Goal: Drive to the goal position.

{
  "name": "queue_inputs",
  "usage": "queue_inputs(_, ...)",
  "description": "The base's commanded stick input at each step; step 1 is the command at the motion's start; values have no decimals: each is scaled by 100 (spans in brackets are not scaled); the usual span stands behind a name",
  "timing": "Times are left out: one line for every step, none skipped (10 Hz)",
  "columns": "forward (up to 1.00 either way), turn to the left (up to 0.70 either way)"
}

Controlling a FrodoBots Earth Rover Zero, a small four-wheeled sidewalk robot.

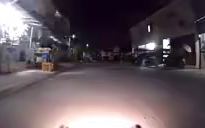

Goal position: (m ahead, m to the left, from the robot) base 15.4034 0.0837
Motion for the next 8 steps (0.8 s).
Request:
queue_inputs(85, 0)
queue_inputs(85, 0)
queue_inputs(85, 0)
queue_inputs(85, 0)
queue_inputs(85, 0)
queue_inputs(85, 0)
queue_inputs(85, 0)
queue_inputs(85, 0)
